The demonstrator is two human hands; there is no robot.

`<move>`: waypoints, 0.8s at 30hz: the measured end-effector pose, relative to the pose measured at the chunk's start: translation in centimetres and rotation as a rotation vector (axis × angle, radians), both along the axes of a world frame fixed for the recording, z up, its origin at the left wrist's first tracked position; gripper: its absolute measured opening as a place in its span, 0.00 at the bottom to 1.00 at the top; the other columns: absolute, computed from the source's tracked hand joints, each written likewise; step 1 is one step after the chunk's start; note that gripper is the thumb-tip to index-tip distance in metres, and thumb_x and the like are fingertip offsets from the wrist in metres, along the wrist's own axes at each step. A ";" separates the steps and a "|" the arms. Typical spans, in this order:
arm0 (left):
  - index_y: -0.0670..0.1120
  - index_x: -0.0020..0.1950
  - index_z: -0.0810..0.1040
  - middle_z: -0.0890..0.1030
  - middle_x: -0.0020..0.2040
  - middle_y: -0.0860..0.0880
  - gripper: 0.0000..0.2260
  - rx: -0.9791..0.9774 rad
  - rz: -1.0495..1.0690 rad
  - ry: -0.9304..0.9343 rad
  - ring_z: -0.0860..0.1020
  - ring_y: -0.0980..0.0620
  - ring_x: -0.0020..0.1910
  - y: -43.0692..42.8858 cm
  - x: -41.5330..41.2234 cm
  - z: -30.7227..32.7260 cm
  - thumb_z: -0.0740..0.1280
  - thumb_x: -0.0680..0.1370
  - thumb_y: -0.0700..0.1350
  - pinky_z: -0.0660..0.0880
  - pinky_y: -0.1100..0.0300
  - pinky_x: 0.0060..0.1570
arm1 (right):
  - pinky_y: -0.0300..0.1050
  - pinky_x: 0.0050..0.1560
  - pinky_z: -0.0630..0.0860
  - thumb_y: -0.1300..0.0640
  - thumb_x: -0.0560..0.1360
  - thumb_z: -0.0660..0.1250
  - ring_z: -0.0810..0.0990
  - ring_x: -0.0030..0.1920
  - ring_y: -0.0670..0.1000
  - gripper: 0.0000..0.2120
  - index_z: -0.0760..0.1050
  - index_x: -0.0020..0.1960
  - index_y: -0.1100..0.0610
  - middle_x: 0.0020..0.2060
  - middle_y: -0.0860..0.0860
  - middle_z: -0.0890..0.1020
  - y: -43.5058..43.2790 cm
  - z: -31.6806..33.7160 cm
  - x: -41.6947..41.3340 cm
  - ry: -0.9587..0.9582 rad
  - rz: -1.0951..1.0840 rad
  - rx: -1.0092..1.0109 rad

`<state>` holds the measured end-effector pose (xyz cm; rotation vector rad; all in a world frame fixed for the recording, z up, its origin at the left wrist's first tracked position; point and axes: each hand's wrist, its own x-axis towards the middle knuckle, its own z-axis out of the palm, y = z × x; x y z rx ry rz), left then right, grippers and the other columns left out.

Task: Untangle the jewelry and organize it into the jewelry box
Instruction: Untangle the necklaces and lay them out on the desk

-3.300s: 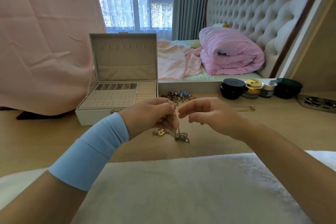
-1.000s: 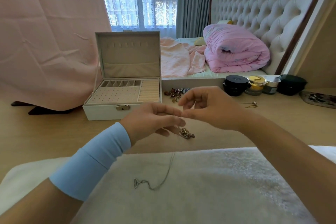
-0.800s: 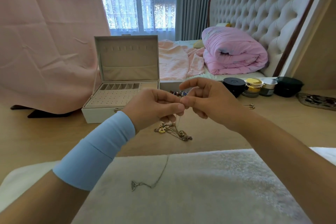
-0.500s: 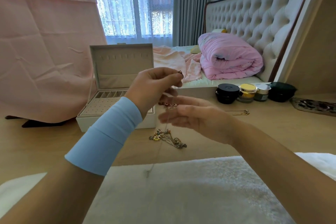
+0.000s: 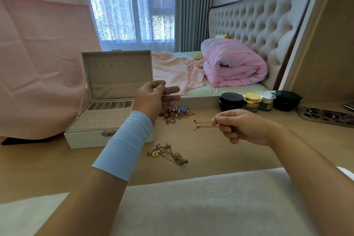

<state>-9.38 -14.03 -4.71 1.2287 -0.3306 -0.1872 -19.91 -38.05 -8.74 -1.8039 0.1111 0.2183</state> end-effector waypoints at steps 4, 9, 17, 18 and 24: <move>0.39 0.56 0.78 0.85 0.44 0.43 0.10 0.242 0.009 -0.109 0.82 0.52 0.33 -0.5 0.4 -1.7 0.57 0.83 0.34 0.80 0.62 0.32 | 0.42 0.31 0.68 0.58 0.83 0.62 0.71 0.32 0.49 0.11 0.81 0.57 0.61 0.34 0.52 0.75 -2.4 -0.5 -0.2 0.066 -0.087 -0.109; 0.42 0.52 0.83 0.85 0.40 0.47 0.06 0.657 0.059 -0.304 0.83 0.51 0.35 -0.9 0.6 -3.7 0.68 0.77 0.35 0.82 0.60 0.38 | 0.40 0.29 0.68 0.59 0.82 0.66 0.73 0.31 0.47 0.08 0.83 0.55 0.58 0.35 0.52 0.78 -5.1 -0.8 -1.2 0.115 -0.217 -0.294; 0.53 0.41 0.83 0.82 0.39 0.56 0.04 1.232 0.002 -0.628 0.79 0.56 0.41 -1.9 -0.4 -5.7 0.71 0.75 0.47 0.79 0.56 0.50 | 0.40 0.29 0.68 0.54 0.79 0.70 0.74 0.30 0.46 0.06 0.83 0.53 0.55 0.37 0.51 0.83 -6.6 -1.2 -2.1 0.165 -0.285 -0.480; 0.54 0.42 0.83 0.82 0.41 0.56 0.03 1.274 0.001 -0.635 0.79 0.55 0.43 -1.9 -0.4 -5.9 0.71 0.76 0.48 0.79 0.55 0.51 | 0.40 0.29 0.69 0.53 0.79 0.71 0.74 0.30 0.47 0.06 0.84 0.53 0.54 0.37 0.51 0.83 -6.8 -1.3 -2.1 0.155 -0.296 -0.493; 0.55 0.49 0.83 0.81 0.50 0.54 0.05 1.430 -0.032 -0.746 0.78 0.52 0.48 -2.3 -0.8 -6.6 0.69 0.77 0.53 0.77 0.59 0.48 | 0.44 0.40 0.77 0.55 0.76 0.74 0.78 0.37 0.48 0.03 0.86 0.49 0.50 0.44 0.50 0.85 -7.4 -1.8 -1.8 0.084 -0.340 -0.640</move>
